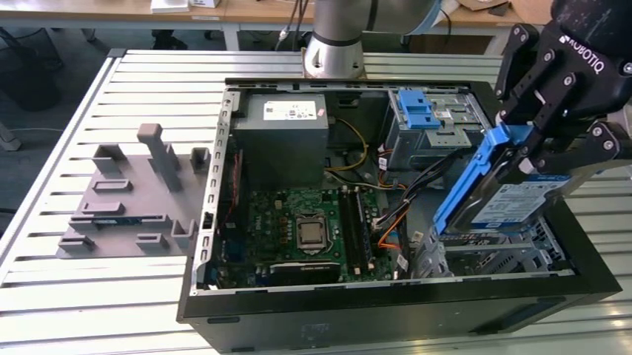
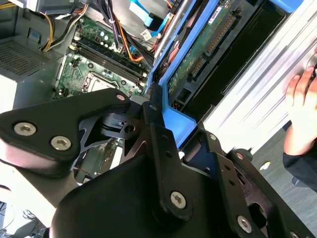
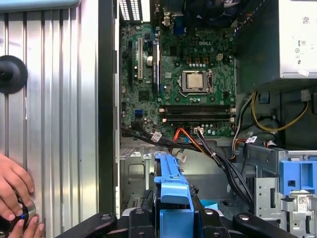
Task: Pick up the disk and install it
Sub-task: 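Insert the disk into the insertion slot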
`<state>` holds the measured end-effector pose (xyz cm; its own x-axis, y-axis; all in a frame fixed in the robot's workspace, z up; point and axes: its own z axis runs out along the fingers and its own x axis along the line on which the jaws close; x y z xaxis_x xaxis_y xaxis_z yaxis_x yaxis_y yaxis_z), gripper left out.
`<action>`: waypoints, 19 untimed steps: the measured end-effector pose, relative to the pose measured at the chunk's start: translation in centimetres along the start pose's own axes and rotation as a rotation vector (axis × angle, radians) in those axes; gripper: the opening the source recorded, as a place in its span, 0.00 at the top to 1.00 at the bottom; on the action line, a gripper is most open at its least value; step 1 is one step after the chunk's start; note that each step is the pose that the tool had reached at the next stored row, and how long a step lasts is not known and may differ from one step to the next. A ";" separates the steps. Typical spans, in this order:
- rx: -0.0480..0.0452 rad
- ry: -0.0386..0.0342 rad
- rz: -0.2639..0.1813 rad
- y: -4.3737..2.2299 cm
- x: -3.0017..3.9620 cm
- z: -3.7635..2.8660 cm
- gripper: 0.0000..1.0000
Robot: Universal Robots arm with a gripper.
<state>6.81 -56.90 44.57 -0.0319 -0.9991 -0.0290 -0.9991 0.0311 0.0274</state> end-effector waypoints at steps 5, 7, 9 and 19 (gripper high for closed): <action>0.0000 -0.0001 0.000 -0.26 -0.01 0.13 0.64; 0.0000 0.0000 0.000 -0.36 -0.01 0.20 0.64; 0.0000 0.0001 0.000 -0.44 0.00 0.29 0.64; 0.0000 0.0001 0.000 -0.57 0.08 0.79 0.64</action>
<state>7.35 -56.98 43.77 -0.0322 -0.9991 -0.0289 -0.9991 0.0315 0.0273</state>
